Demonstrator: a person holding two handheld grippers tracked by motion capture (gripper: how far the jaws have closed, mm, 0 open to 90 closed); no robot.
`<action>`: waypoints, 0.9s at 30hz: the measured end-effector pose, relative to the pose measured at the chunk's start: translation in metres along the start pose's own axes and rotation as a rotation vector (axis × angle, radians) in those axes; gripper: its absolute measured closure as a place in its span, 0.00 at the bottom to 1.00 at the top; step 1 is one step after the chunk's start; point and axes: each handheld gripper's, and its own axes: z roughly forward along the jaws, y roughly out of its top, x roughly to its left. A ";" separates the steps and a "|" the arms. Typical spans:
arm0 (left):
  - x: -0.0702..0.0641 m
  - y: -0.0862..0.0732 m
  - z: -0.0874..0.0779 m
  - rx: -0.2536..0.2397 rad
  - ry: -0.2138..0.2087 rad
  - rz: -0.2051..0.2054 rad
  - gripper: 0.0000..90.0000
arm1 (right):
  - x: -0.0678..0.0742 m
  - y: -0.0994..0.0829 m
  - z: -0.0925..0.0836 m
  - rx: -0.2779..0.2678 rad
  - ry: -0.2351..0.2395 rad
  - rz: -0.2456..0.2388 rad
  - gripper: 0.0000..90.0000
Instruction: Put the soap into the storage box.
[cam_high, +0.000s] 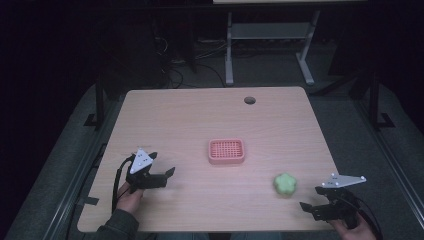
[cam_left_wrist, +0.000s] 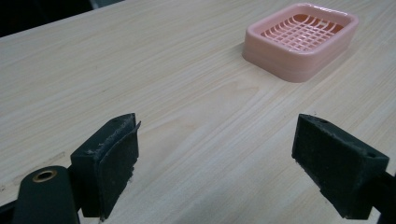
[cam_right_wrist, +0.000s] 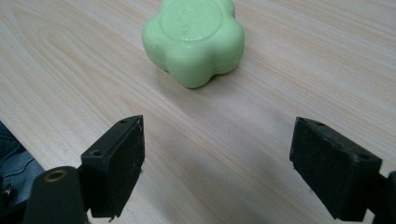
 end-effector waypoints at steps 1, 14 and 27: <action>0.000 0.000 0.000 0.001 0.000 -0.001 0.16 | 0.000 0.000 0.000 -0.003 -0.002 -0.002 0.20; 0.001 -0.001 -0.004 -0.010 -0.006 0.005 0.16 | 0.010 0.012 0.003 0.024 -0.025 -0.044 0.19; 0.003 -0.003 -0.005 -0.004 0.010 -0.007 0.16 | 0.019 0.037 0.005 0.072 0.002 -0.094 0.17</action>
